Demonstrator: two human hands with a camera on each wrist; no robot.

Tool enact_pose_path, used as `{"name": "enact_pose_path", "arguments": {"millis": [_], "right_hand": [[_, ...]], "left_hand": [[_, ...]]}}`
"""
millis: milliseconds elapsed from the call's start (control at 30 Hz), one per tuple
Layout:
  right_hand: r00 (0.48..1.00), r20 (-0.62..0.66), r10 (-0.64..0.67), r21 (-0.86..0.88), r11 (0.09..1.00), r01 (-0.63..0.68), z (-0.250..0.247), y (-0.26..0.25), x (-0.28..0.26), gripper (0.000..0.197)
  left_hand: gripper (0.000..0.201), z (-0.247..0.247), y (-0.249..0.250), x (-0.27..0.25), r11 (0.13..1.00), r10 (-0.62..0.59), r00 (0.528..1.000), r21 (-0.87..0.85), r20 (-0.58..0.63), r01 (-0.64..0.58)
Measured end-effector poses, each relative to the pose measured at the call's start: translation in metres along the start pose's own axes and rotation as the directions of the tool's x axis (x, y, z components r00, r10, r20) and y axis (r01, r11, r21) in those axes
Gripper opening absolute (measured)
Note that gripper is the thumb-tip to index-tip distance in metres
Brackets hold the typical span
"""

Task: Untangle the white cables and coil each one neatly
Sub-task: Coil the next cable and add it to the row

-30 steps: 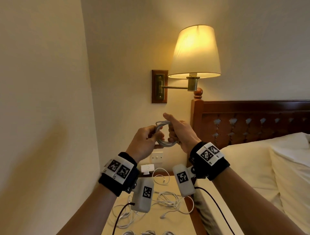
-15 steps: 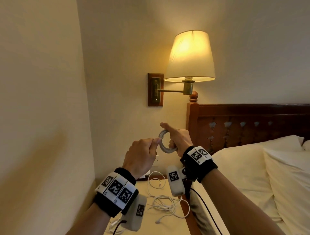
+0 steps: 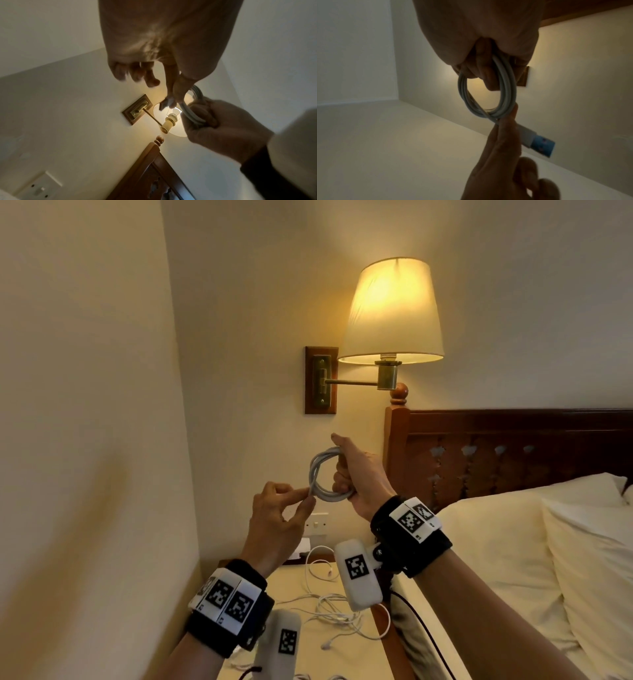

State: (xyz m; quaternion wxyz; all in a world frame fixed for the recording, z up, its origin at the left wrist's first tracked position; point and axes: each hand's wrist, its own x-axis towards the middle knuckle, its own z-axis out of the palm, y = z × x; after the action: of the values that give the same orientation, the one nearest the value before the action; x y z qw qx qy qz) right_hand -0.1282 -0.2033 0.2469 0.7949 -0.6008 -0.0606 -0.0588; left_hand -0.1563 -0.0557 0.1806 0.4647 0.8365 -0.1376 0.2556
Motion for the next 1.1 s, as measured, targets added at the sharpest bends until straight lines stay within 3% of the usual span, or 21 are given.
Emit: {"name": "enact_pose_path", "arguments": {"millis": [67,133,200,267,367,533,633,767,900,1100], "right_hand": [[0.999,0.032,0.029,0.082,0.996,-0.031,-0.001,0.003,-0.003,0.036],[0.995,0.082,0.054,0.156,0.986,-0.066,-0.004,0.004,-0.003,0.041],[0.989,0.136,0.058,0.187,0.979,-0.083,-0.008,0.006,-0.003,0.043],[0.981,0.183,0.056,0.195,0.976,-0.092,-0.009,0.009,-0.004,0.043],[0.971,0.235,0.04,0.176,0.981,-0.082,-0.009,0.013,-0.005,0.044],[0.968,0.25,0.003,0.135,0.99,-0.038,-0.013,0.014,-0.007,0.044],[0.973,0.23,-0.002,0.153,0.988,-0.034,-0.017,0.015,-0.007,0.044],[0.983,0.185,0.0,0.12,0.992,-0.023,-0.014,0.018,-0.011,0.045],[0.982,0.188,-0.023,-0.028,0.999,0.029,-0.013,0.018,-0.014,0.04],[0.937,0.344,-0.059,-0.356,0.915,0.189,-0.03,0.021,-0.016,0.023]], "left_hand": [[0.026,-0.004,0.004,0.003,0.998,-0.047,0.999,-0.033,0.005,0.047],[0.022,-0.009,0.006,0.007,0.954,-0.138,0.983,-0.251,0.124,0.165],[0.02,-0.015,0.008,0.01,0.799,-0.239,0.916,-0.47,0.324,0.375],[0.021,-0.017,0.007,0.011,0.677,-0.238,0.857,-0.555,0.458,0.484],[0.026,-0.01,0.009,0.01,0.682,-0.232,0.854,-0.548,0.466,0.484],[0.042,-0.005,0.001,0.01,0.658,-0.225,0.905,-0.629,0.36,0.414],[0.04,-0.007,-0.001,0.011,0.629,-0.207,0.922,-0.678,0.326,0.381],[0.032,-0.004,0.003,0.014,0.496,-0.209,0.899,-0.751,0.385,0.437],[0.031,-0.005,0.005,0.016,0.372,-0.209,0.894,-0.813,0.397,0.448],[0.021,-0.012,-0.005,0.021,0.218,-0.24,0.898,-0.881,0.369,0.42]]}}
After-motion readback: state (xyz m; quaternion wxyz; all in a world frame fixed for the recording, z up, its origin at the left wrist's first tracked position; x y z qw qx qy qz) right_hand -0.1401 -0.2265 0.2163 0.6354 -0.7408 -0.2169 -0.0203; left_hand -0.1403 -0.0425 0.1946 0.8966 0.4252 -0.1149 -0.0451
